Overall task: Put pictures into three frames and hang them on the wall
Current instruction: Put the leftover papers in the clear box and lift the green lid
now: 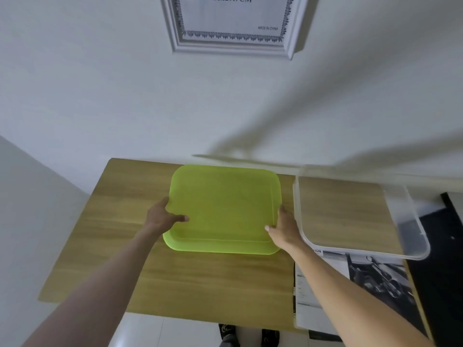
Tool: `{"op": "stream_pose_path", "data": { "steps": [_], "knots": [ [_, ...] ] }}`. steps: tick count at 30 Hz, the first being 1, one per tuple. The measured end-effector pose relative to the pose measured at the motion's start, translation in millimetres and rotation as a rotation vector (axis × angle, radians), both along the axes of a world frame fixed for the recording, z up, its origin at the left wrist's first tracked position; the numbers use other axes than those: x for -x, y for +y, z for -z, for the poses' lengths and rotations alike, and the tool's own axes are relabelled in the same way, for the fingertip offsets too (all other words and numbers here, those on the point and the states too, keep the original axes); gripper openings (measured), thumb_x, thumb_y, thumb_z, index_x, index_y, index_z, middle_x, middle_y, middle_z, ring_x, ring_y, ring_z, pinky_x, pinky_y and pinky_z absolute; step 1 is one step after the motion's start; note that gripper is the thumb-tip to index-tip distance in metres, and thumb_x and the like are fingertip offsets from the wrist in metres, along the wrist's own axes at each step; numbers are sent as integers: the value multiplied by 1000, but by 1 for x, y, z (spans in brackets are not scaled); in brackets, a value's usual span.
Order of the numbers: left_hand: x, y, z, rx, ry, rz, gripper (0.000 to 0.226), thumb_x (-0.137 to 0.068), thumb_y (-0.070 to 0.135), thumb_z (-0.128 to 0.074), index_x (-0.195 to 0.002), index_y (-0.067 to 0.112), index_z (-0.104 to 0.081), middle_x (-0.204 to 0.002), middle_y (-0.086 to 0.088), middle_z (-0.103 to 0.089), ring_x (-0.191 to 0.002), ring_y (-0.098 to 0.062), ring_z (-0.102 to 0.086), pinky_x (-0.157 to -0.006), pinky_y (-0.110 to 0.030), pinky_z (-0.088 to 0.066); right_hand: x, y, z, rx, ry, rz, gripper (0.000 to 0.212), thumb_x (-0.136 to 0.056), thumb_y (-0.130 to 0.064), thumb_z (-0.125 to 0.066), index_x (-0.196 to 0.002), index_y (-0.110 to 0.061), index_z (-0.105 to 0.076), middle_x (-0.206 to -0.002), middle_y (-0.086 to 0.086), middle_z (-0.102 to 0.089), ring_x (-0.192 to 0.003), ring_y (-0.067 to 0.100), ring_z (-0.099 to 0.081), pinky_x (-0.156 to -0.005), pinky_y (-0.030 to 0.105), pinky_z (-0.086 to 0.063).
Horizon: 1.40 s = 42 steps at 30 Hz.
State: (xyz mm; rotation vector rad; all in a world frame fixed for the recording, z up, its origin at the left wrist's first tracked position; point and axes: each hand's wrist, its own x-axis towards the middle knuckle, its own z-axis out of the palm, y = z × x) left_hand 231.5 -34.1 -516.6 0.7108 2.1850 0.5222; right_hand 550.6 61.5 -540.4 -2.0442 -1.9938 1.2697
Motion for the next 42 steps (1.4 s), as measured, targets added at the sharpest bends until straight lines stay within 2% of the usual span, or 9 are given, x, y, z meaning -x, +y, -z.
{"op": "stream_pose_path", "data": {
  "steps": [5,9,12,17,20,25,32,38,42],
  "knots": [
    [-3,15,19,47,-1,32,81,-62,23,-92,-133,8,-55,-130,-14,-61,-121,-33,-55,-95,-39,-45,3,4,13,-9,-57,-7,79,-98,-18,-61,-158,-8,-11,-162,14,-21,-149,30,-22,-120,36,-22],
    [-1,21,28,87,107,52,75,-55,36,-94,-119,13,-63,-115,-11,-68,-108,-34,-61,-82,-41,-52,6,1,21,-55,-107,-25,74,-98,-19,-60,-157,-9,-16,-160,14,-26,-148,32,-24,-120,39,-25],
    [-3,26,29,169,198,100,70,-59,38,-92,-116,9,-63,-117,-15,-60,-107,-37,-59,-76,-41,-51,9,-1,23,-75,-168,-66,69,-101,-20,-55,-157,-8,-16,-161,14,-22,-147,33,-22,-119,40,-26],
    [-16,31,26,240,255,97,67,-67,33,-89,-118,2,-59,-128,-19,-51,-114,-39,-53,-82,-45,-48,9,-5,16,-77,-203,-133,67,-103,-21,-49,-157,-6,-13,-161,18,-15,-150,34,-14,-117,43,-28],
    [-30,29,17,204,351,85,78,-71,32,-85,-132,3,-45,-139,-21,-39,-128,-38,-40,-94,-48,-44,4,-8,6,-215,-176,-193,59,-103,-21,-48,-154,-5,-23,-158,17,-25,-146,32,-24,-112,41,-37],
    [-80,22,6,-67,504,86,69,-80,33,-70,-136,4,-43,-133,-19,-44,-122,-37,-42,-94,-48,-43,-24,-13,-10,-487,26,-301,40,-99,-12,-51,-139,-9,-51,-135,7,-52,-126,23,-52,-97,37,-50],
    [-203,10,-9,-177,446,120,45,-86,29,-63,-124,7,-55,-122,-11,-56,-109,-28,-53,-71,-35,-40,-111,-19,-32,-754,184,-437,25,-94,-11,-57,-116,-18,-67,-105,-6,-62,-79,10,-62,-57,29,-55],
    [-319,-17,4,1,300,156,45,-83,40,-64,-115,11,-55,-116,-8,-58,-104,-27,-56,-82,-38,-47,-229,-31,-27,-757,213,-396,20,-92,-13,-64,-108,-22,-71,-96,-11,-65,-60,4,-59,-53,24,-53],
    [-377,-31,24,164,225,184,63,-78,49,-68,-123,10,-48,-127,-10,-50,-118,-30,-50,-91,-41,-48,-311,-47,-5,-590,0,-217,17,-94,-24,-62,-110,-23,-67,-107,-4,-66,-80,11,-67,-62,31,-58]
  ]
}}
